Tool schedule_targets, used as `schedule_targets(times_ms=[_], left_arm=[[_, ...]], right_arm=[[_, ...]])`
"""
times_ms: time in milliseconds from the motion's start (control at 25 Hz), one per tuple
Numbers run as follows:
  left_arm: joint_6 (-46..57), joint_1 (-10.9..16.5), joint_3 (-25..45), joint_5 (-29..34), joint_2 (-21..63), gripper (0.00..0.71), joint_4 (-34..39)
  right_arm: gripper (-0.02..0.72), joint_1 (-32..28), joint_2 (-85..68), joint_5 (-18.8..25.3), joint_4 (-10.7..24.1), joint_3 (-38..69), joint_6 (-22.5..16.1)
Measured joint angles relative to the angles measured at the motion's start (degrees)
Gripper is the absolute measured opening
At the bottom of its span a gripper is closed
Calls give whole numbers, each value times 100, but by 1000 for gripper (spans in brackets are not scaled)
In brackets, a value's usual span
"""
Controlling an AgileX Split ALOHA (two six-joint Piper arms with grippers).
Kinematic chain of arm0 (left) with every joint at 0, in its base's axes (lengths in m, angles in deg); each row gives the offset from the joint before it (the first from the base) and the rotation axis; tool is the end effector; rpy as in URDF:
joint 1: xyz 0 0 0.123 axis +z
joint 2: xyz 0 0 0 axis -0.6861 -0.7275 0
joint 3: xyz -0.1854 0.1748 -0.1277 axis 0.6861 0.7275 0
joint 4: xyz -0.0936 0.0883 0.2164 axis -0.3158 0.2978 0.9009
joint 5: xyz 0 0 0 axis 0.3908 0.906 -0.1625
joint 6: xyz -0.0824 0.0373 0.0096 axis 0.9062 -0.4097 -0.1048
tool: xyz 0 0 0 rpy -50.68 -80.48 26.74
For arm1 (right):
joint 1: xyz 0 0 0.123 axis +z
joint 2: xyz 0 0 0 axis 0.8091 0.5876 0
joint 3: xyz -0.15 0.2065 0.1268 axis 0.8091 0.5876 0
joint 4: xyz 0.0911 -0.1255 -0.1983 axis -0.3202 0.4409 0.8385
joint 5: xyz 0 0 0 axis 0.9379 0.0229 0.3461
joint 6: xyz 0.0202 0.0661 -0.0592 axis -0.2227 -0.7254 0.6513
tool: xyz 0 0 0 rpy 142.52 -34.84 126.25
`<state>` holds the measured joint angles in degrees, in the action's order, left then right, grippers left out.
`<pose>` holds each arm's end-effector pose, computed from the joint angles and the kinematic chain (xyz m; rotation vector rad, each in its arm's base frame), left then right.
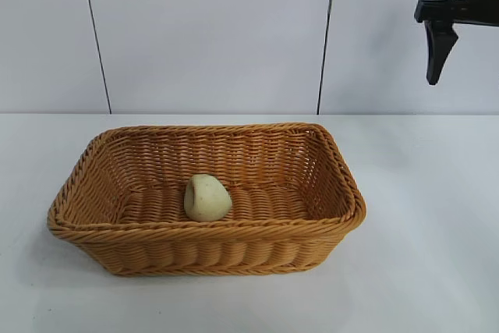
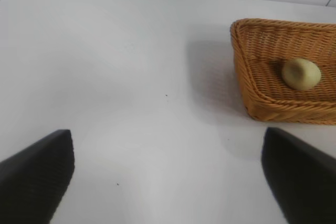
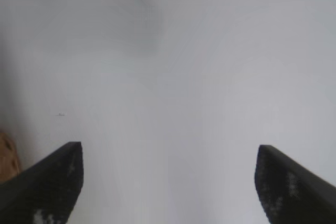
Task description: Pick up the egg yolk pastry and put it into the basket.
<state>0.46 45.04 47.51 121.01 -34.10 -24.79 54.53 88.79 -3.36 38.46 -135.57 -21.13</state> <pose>-0.0063 -0.0041 0.2776 -0.0720 2.0416 -0.0667 0.3885 0.0049 0.2686 0.1768 2.9548 0.0423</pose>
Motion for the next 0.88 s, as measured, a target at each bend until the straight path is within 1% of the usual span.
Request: schedule_targets(times_ms=[200,320,600,680,880], left_arm=[[0,0,0,0,0,696,0],[0,0,0,0,0,696,0],[0,0,0,0,0,696,0],[0,0,0,0,0,696,0],[0,0,0,0,0,696,0]], right_arm=[[636,0,-1343,0,-154,1427,67],[636,0,-2174,0,-165,2277,144],[636,0,-4080,1,-182,4277,152],[636,0,-4629,-82,-182,4812,163],[636,0,-5950,-753,-182,5872,190]])
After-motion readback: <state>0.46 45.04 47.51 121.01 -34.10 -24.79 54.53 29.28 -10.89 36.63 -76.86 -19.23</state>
